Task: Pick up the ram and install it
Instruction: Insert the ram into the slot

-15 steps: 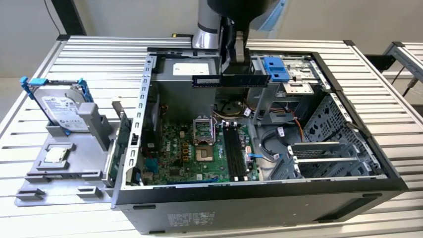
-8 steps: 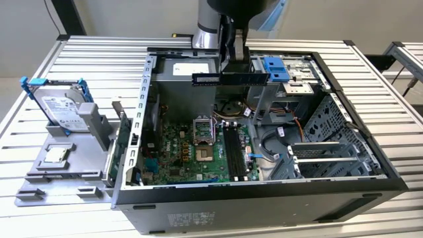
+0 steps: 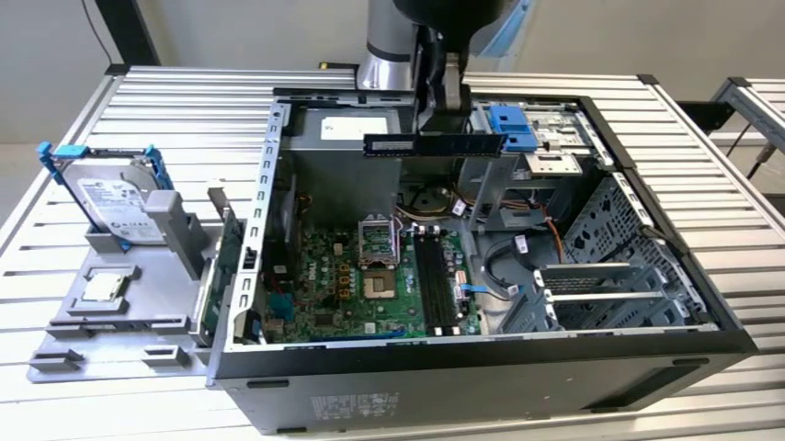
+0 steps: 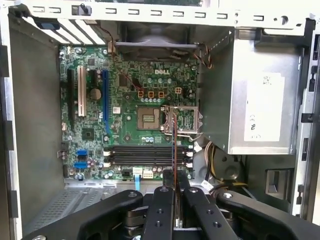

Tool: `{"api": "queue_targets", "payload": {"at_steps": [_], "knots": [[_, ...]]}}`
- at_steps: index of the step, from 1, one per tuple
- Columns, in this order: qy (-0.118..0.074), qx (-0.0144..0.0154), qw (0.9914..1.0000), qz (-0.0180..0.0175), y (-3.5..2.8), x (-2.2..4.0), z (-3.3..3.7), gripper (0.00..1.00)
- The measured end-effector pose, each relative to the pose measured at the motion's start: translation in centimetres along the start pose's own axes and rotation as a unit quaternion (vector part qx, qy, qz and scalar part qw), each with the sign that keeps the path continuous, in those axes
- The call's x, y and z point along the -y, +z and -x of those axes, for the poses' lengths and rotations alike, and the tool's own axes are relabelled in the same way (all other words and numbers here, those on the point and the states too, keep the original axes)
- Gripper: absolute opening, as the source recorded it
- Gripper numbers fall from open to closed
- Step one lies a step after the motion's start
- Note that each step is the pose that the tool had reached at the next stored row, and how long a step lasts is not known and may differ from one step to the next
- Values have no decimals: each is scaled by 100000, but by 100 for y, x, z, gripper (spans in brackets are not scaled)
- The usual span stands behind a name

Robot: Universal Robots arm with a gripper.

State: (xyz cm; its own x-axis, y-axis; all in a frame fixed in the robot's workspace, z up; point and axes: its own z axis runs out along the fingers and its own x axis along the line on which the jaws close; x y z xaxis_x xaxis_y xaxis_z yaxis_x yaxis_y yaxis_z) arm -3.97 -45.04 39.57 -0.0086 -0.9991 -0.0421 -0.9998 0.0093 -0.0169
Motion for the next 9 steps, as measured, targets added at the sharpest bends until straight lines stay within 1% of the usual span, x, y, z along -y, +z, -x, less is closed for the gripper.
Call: {"api": "queue_targets", "payload": {"at_steps": [4,7,8,9], "knots": [[9,-1,100000,121,3,155,1,0],[8,1,100000,244,5,248,0,0],[9,-2,100000,261,5,267,1,0],[12,-2,100000,269,5,269,1,0]]}}
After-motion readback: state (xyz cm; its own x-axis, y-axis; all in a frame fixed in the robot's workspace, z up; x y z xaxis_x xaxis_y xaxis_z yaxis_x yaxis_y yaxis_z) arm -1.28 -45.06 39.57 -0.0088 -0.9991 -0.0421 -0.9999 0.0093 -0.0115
